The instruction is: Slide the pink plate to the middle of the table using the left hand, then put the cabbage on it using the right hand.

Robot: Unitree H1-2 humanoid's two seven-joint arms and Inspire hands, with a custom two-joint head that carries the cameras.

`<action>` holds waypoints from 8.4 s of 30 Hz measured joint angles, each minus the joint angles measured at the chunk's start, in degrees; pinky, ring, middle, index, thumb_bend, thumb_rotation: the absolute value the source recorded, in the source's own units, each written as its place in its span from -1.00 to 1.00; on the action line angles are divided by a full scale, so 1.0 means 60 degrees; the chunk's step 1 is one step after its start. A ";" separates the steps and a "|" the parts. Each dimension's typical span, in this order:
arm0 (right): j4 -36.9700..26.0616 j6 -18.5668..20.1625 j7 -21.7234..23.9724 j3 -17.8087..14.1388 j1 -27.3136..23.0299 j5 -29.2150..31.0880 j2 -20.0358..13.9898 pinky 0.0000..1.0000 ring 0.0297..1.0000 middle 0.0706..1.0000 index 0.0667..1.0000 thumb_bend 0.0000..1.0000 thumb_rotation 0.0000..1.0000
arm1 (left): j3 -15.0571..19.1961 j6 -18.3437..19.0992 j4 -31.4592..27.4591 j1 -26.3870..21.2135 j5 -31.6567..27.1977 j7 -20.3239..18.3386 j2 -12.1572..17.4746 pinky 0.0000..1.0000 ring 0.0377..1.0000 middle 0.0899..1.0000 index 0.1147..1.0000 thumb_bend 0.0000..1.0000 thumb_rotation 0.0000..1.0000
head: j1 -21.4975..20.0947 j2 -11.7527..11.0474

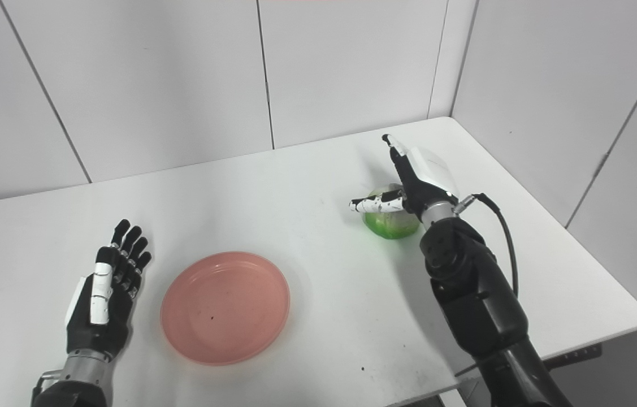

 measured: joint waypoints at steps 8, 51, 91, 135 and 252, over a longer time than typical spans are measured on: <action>0.0077 0.0005 0.0467 0.0059 -0.0004 -0.0108 -0.0089 0.52 0.72 0.79 0.82 1.00 -0.55 | -0.0004 0.0211 -0.0310 0.0157 0.0002 -0.0138 0.0121 1.00 1.00 1.00 1.00 0.69 0.92 | 0.0015 0.0073; 0.0662 0.0003 0.0415 0.0602 0.0001 -0.1322 -0.0346 -0.65 -0.51 -0.13 -0.10 0.06 -1.00 | -0.0082 0.0277 -0.0623 0.0404 0.0008 -0.0165 0.0128 1.00 1.00 1.00 1.00 0.65 0.90 | 0.0322 0.0015; -0.1943 -0.0384 -0.0265 0.1375 0.0084 -0.0478 0.0022 -0.62 -0.51 -0.14 -0.11 0.06 -1.00 | -0.0658 0.1180 -0.1408 0.0894 0.0818 0.0742 -0.0756 1.00 1.00 1.00 1.00 0.46 1.00 | 0.3266 0.0469; -0.0949 -0.3418 -0.0563 0.4242 0.0977 -0.1156 0.1977 -0.51 -0.43 -0.30 -0.05 0.04 -1.00 | -0.0878 0.1018 -0.1588 0.1174 0.1207 0.0904 -0.0907 1.00 1.00 1.00 1.00 0.51 0.94 | 0.2959 -0.0308; 0.0056 -0.4797 -0.1636 0.0598 0.2789 0.6210 0.3896 1.00 1.00 1.00 1.00 0.16 0.75 | -0.0707 0.0729 -0.1278 0.0996 0.2079 0.2100 -0.1368 1.00 1.00 1.00 1.00 0.35 0.89 | 0.4043 0.0205</action>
